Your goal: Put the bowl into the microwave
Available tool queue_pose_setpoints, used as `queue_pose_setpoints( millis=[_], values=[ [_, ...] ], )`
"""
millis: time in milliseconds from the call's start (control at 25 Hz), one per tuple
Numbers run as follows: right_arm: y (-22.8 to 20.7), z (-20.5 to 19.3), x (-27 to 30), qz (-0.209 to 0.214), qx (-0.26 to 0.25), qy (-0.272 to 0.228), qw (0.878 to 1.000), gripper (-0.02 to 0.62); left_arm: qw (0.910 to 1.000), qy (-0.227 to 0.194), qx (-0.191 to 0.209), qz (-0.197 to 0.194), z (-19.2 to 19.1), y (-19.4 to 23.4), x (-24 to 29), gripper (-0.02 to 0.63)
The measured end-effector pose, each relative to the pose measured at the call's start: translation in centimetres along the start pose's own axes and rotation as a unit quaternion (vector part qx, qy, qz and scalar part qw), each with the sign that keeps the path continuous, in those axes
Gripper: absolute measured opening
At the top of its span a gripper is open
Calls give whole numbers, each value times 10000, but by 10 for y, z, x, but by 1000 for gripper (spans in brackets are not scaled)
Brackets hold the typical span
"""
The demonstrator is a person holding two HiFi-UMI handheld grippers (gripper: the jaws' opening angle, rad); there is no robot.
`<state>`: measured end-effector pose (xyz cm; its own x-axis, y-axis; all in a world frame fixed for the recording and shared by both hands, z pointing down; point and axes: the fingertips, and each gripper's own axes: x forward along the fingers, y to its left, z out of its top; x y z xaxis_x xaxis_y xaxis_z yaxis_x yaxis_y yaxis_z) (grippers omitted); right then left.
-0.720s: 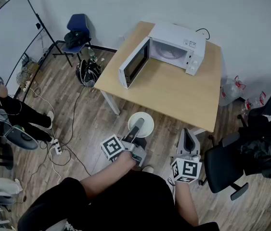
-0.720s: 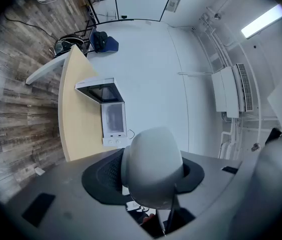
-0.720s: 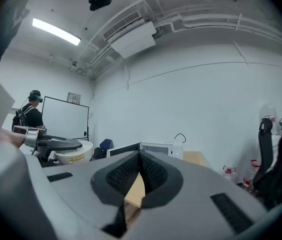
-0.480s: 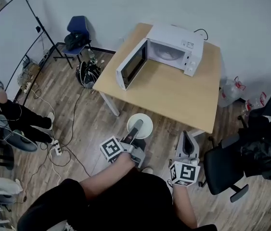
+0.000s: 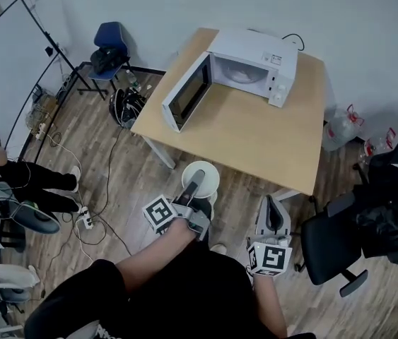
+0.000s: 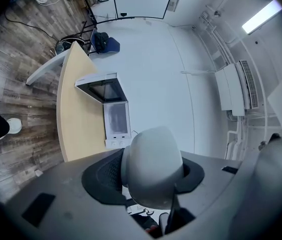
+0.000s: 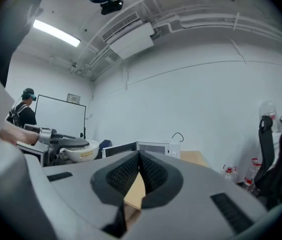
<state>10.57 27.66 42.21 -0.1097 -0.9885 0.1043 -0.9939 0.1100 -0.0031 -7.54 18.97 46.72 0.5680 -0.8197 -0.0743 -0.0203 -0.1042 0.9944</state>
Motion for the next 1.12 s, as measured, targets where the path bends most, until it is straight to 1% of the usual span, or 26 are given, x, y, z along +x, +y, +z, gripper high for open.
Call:
queue_pose_setpoints(
  millis=[80,240,400,720,920,1080,1120],
  values=[
    [-7,-3,10,-7,195,12,9998,60,10000,46,6,26,1,6,15,200],
    [-16,-7,39,-93,140,196,9997,60,9997,217,-85,49,9,15,51,199],
    [-32,-7,77,-150,209,278,9993,60,9985,542,-25,42,17,21,94,199],
    [-63,5,169,-381,141,589,9974,60,9980,612,-106,77,59,33,169,199],
    [-63,17,226,-346,93,654,9972,60,9973,706,-106,164,87,43,211,199],
    [-57,15,264,-324,61,753,9966,60,9966,807,-72,149,104,54,244,199],
    [-56,15,272,-330,25,789,9963,60,9961,856,-80,198,107,58,251,199]
  ],
)
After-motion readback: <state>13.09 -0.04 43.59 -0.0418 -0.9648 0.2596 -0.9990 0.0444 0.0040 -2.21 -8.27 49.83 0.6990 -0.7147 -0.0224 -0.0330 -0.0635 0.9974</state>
